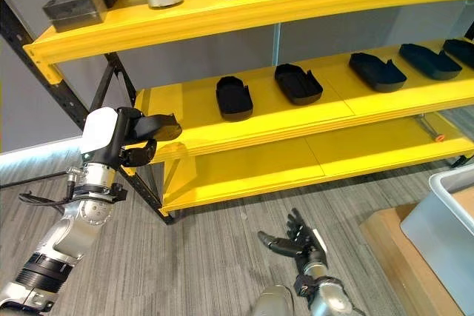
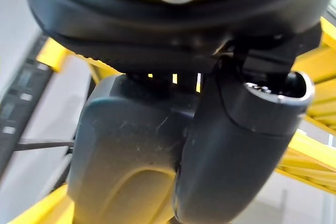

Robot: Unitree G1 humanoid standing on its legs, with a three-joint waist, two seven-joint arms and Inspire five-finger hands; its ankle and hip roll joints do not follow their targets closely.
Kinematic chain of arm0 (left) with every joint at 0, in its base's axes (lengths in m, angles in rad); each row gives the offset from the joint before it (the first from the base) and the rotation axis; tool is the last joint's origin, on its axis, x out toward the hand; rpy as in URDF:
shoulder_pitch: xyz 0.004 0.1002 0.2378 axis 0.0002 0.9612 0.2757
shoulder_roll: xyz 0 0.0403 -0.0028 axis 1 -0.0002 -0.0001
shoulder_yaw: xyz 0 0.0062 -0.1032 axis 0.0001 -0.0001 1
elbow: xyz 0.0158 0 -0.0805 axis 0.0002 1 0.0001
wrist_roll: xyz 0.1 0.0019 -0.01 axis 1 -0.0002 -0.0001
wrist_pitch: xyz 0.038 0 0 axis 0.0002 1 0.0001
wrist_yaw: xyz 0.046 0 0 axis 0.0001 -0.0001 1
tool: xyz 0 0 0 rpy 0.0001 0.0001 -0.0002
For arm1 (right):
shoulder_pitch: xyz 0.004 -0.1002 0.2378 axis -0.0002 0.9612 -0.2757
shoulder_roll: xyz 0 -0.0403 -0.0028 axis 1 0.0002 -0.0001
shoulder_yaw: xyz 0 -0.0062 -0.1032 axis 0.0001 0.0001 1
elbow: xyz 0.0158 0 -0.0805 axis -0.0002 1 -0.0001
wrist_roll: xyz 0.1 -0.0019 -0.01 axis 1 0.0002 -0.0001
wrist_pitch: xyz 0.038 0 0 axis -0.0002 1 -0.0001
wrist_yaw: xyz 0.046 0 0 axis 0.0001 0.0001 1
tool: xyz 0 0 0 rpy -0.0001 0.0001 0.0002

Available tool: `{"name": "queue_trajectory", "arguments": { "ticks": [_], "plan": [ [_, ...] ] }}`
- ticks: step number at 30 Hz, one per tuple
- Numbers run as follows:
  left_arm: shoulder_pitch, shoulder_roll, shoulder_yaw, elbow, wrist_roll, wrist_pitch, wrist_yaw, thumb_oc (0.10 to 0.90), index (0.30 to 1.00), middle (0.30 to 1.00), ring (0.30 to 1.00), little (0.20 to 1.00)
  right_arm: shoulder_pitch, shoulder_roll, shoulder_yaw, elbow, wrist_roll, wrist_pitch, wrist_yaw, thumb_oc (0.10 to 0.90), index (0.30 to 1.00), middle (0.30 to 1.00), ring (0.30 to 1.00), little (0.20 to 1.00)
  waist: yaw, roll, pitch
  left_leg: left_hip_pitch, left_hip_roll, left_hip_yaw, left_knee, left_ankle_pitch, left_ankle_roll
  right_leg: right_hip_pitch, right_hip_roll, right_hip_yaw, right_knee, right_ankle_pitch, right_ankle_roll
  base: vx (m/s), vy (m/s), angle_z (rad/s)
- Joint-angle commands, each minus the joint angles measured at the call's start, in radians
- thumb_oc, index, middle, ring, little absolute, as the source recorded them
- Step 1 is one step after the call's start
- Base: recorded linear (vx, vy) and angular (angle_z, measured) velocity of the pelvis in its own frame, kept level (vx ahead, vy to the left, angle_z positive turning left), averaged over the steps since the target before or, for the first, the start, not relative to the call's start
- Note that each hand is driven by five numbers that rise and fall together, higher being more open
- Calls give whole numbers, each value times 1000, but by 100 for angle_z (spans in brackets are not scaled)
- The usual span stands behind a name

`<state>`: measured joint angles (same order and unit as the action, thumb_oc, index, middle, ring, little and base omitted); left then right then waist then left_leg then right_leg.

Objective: Move parts from the plastic box to the shelf.

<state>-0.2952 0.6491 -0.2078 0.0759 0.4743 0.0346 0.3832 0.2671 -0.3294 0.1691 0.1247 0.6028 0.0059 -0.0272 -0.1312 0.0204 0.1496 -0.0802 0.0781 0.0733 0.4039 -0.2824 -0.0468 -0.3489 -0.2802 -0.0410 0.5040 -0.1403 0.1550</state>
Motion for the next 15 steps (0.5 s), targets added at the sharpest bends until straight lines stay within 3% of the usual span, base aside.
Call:
{"name": "queue_trajectory", "arguments": {
  "ticks": [1, 2, 6, 15],
  "plan": [
    [-153, 80, 101, -131, 5, -47, 50, 400, 300, 300, 300, 300, -88, -19, -54, -122, 15, -91, 20, 900, 1000, 1000, 1000, 1000, -56, -19, -2, 329, 24, -29, -220, -6, -10, 41, -4, -12, -352, 239, 53, 377, -235, 23],
    [-151, 69, 106, -134, 2, -49, 58, 400, 300, 300, 300, 300, -90, -21, -53, -126, 15, -94, 25, 900, 1000, 1000, 1000, 1000, -62, -21, -13, 335, 39, -36, -224, 23, -14, 47, 20, 12, -335, 237, 43, 265, -191, 38],
    [-133, 38, 126, -141, -36, -63, 57, 400, 300, 300, 300, 300, -85, -35, -73, -123, -3, -95, 23, 900, 1000, 1000, 1000, 1000, -70, -4, -37, 338, 89, -60, -284, 112, -36, 46, 60, -21, -298, 213, 22, 167, -160, 32],
    [-116, 19, 125, -157, -62, -74, 43, 400, 300, 300, 300, 300, -68, -30, -82, -115, 19, -93, 26, 900, 1000, 1000, 1000, 1000, -82, 15, -41, 339, 126, -56, -376, 145, -42, -15, 78, -19, -225, 173, 12, 69, -47, 7]
  ]
}}
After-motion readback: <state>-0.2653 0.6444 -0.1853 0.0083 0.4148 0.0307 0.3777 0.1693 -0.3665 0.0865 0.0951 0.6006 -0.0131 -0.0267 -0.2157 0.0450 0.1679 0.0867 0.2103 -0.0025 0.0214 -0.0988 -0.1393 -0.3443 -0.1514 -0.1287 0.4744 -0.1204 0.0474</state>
